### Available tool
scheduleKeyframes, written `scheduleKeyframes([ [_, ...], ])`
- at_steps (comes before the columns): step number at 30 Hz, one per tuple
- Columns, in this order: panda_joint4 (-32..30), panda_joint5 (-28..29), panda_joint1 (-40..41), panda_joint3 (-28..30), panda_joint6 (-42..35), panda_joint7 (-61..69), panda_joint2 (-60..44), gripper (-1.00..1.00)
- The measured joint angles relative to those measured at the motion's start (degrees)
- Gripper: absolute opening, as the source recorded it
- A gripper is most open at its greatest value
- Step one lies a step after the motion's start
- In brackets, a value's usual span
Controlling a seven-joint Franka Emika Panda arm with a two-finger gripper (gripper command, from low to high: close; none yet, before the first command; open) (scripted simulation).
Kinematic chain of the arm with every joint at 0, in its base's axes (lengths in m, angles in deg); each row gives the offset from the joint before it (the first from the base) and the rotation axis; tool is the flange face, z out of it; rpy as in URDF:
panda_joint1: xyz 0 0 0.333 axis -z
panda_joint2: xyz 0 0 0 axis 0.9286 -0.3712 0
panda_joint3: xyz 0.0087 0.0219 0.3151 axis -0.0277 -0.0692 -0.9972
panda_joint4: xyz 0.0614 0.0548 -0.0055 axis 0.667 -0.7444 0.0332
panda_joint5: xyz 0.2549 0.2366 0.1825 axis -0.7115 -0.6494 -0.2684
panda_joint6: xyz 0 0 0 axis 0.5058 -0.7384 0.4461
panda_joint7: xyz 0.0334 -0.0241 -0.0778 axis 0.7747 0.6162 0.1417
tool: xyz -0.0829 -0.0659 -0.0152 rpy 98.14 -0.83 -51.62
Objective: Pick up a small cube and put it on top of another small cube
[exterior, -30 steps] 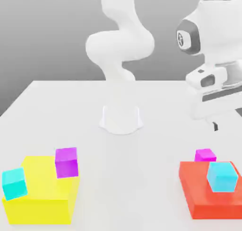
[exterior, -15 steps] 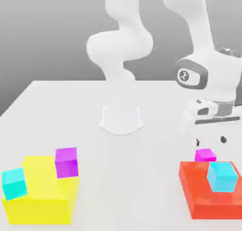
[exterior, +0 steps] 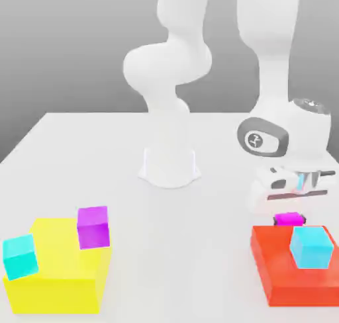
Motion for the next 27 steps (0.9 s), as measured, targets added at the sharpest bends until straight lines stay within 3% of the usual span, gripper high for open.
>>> scheduleKeyframes([
  [7,-0.5,-2.2,2.1,-2.5,-3.0,2.0,3.9,-1.00],
  [17,-2.8,-14.9,5.1,-8.6,-11.3,10.4,14.3,-1.00],
  [27,6.2,-19.4,8.8,-6.9,-22.7,-6.8,16.4,-1.00],
])
